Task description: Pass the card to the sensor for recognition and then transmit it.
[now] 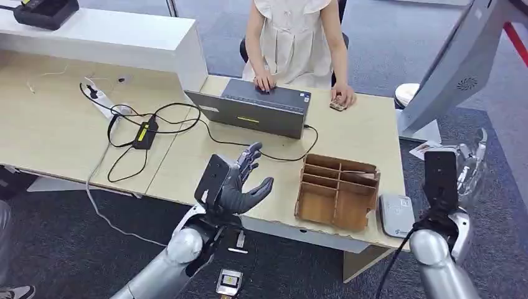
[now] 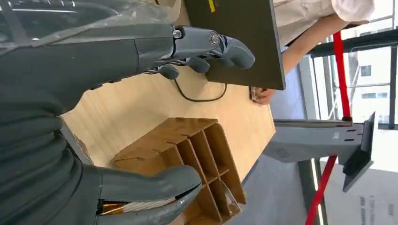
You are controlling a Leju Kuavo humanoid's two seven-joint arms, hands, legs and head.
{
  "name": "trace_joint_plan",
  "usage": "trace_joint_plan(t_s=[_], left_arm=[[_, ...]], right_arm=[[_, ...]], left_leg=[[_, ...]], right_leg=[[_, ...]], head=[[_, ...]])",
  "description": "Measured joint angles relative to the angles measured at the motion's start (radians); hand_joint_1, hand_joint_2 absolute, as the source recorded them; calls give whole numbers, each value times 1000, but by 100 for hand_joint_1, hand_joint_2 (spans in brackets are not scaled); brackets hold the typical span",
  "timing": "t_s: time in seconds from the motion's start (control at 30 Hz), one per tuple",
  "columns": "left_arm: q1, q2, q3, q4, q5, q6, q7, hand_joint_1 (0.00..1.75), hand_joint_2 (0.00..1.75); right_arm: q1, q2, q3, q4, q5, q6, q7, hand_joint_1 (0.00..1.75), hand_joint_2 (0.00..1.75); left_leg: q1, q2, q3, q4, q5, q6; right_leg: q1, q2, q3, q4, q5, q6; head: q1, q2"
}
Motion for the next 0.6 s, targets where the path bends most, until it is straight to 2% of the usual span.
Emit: trace_joint_plan(t_s=[0.07, 0.27, 0.6], left_arm=[[0, 0, 2, -1, -1, -3, -3, 0, 175], [0, -1, 4, -1, 6, -12, -10, 0, 175], [1, -5, 11, -1, -4, -35, -14, 0, 175]], right_arm=[[13, -12, -1, -10, 53, 31, 35, 175, 175], [38, -44, -2, -13, 184, 197, 132, 175, 175], [42, -49, 27, 33, 265, 306, 211, 175, 175]], left_leg=[[0, 0, 0, 0, 0, 0], [0, 0, 0, 0, 0, 0], [0, 0, -1, 0, 0, 0]], right_leg=[[0, 0, 0, 0, 0, 0], [0, 0, 0, 0, 0, 0], [0, 0, 0, 0, 0, 0]], head=[[0, 0], [0, 0], [0, 0]])
